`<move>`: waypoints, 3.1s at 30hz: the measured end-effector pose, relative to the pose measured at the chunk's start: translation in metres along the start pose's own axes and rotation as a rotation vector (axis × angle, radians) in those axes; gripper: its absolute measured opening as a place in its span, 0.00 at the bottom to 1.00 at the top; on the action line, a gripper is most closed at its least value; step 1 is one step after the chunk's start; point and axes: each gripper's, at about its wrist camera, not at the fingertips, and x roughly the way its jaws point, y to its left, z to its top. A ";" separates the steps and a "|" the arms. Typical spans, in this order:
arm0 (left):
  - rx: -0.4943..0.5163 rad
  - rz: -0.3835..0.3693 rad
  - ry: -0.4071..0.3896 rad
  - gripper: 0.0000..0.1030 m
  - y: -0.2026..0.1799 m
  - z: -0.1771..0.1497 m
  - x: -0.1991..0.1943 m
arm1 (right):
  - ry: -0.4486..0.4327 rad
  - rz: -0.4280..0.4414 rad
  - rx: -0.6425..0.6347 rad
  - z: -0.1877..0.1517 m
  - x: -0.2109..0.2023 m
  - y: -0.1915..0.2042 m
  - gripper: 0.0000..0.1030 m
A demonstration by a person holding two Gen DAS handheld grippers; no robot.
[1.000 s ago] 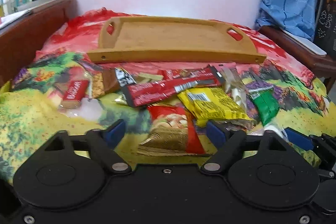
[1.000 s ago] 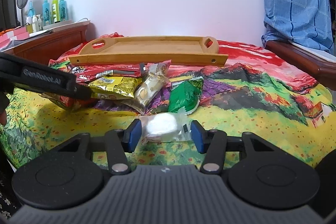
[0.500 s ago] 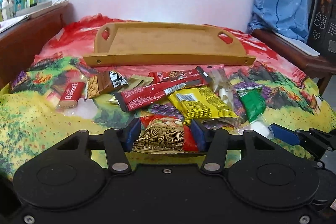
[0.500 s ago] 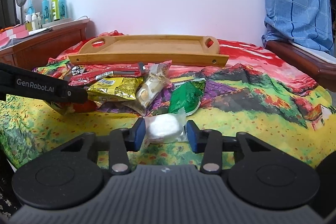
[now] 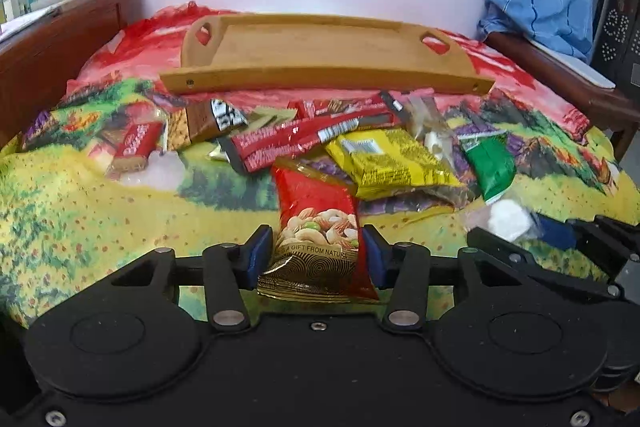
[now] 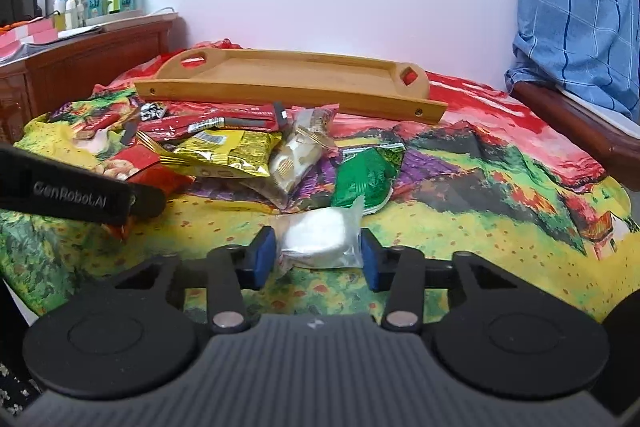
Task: Organize snacks
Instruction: 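Carry both bags over the bamboo tray and open both grippers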
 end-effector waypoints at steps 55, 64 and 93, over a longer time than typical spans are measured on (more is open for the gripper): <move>-0.140 -0.019 -0.018 0.44 0.010 0.204 0.148 | -0.016 0.189 0.304 0.162 0.176 -0.115 0.42; -0.106 0.016 0.020 0.44 0.008 0.194 0.181 | 0.034 0.176 0.291 0.158 0.196 -0.115 0.42; -0.056 0.076 0.039 0.59 0.008 0.187 0.195 | 0.058 0.158 0.241 0.153 0.206 -0.102 0.56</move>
